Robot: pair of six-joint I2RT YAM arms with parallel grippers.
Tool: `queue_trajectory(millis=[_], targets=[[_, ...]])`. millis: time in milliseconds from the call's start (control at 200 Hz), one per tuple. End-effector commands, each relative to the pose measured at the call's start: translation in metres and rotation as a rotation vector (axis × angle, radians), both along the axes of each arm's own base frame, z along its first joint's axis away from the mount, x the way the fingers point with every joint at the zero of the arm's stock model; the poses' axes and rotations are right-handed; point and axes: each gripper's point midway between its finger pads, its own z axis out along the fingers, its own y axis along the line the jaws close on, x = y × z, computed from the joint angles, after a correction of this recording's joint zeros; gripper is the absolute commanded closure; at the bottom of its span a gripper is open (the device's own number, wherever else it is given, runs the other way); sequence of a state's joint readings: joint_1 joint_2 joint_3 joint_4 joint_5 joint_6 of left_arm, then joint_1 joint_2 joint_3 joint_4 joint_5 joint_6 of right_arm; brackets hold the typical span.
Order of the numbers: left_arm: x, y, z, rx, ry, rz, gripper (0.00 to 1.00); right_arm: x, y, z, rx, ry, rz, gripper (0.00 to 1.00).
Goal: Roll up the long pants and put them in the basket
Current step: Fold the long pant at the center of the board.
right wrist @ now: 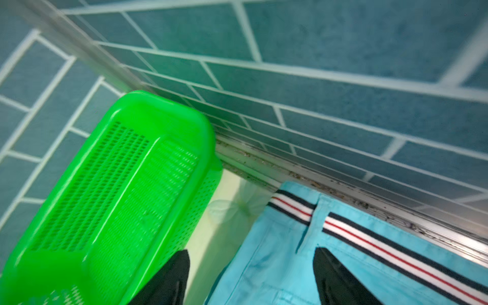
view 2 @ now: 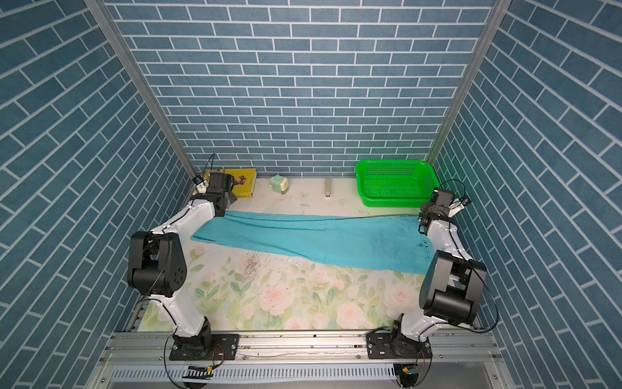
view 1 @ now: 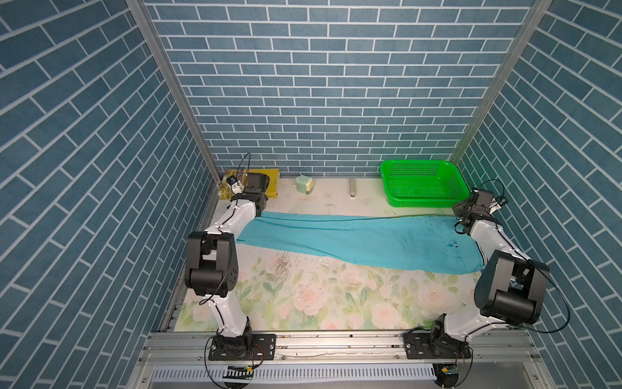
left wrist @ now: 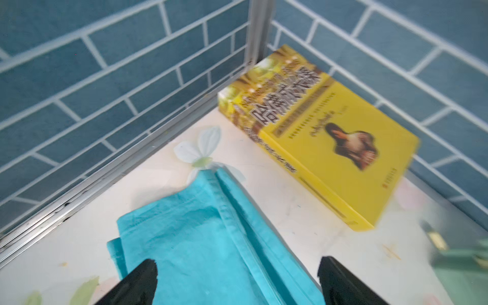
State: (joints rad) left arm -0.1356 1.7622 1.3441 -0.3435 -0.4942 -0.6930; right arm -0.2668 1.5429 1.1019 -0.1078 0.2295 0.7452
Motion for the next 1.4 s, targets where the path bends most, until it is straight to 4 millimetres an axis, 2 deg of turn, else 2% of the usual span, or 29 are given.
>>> queue_trajectory(millis=[0, 125, 195, 250, 335, 445, 690, 830, 975, 1080, 1150, 1250, 1395], targets=[[-0.002, -0.068, 0.013, -0.019, -0.040, -0.239, 0.00, -0.005, 0.036, 0.004, 0.047, 0.012, 0.200, 0.22], [-0.012, -0.151, -0.001, -0.089, -0.037, -0.497, 0.00, -0.006, 0.075, -0.017, 0.132, 0.042, 0.397, 0.22], [-0.019, -0.194, -0.014, -0.150, -0.031, -0.636, 0.00, -0.009, 0.090, -0.032, 0.169, 0.059, 0.464, 0.22], [-0.022, -0.214, -0.027, -0.163, -0.012, -0.685, 0.00, -0.011, 0.096, -0.043, 0.186, 0.069, 0.496, 0.23], [-0.020, -0.229, -0.052, -0.188, 0.039, -0.718, 0.00, -0.010, 0.101, -0.061, 0.206, 0.106, 0.522, 0.23], [-0.012, -0.227, -0.081, -0.164, 0.095, -0.696, 0.00, -0.004, 0.100, -0.074, 0.201, 0.127, 0.534, 0.23], [0.016, -0.213, -0.106, -0.153, 0.118, -0.634, 0.00, 0.001, 0.099, -0.093, 0.194, 0.156, 0.548, 0.23], [0.038, -0.206, -0.112, -0.154, 0.105, -0.604, 0.00, 0.000, 0.099, -0.097, 0.188, 0.167, 0.554, 0.23], [0.067, -0.203, -0.107, -0.149, 0.067, -0.575, 0.00, -0.002, 0.099, -0.100, 0.182, 0.180, 0.558, 0.23], [0.082, -0.193, -0.109, -0.163, 0.086, -0.545, 0.00, -0.003, 0.101, -0.096, 0.186, 0.172, 0.569, 0.23], [0.078, -0.181, -0.091, -0.135, 0.076, -0.522, 0.00, -0.006, 0.105, -0.088, 0.182, 0.174, 0.588, 0.23], [0.055, -0.153, -0.064, -0.073, 0.090, -0.463, 0.00, -0.011, 0.113, -0.066, 0.154, 0.171, 0.624, 0.23], [0.005, -0.085, -0.055, -0.073, 0.128, -0.319, 0.00, -0.023, 0.132, -0.038, 0.147, 0.161, 0.684, 0.23]])
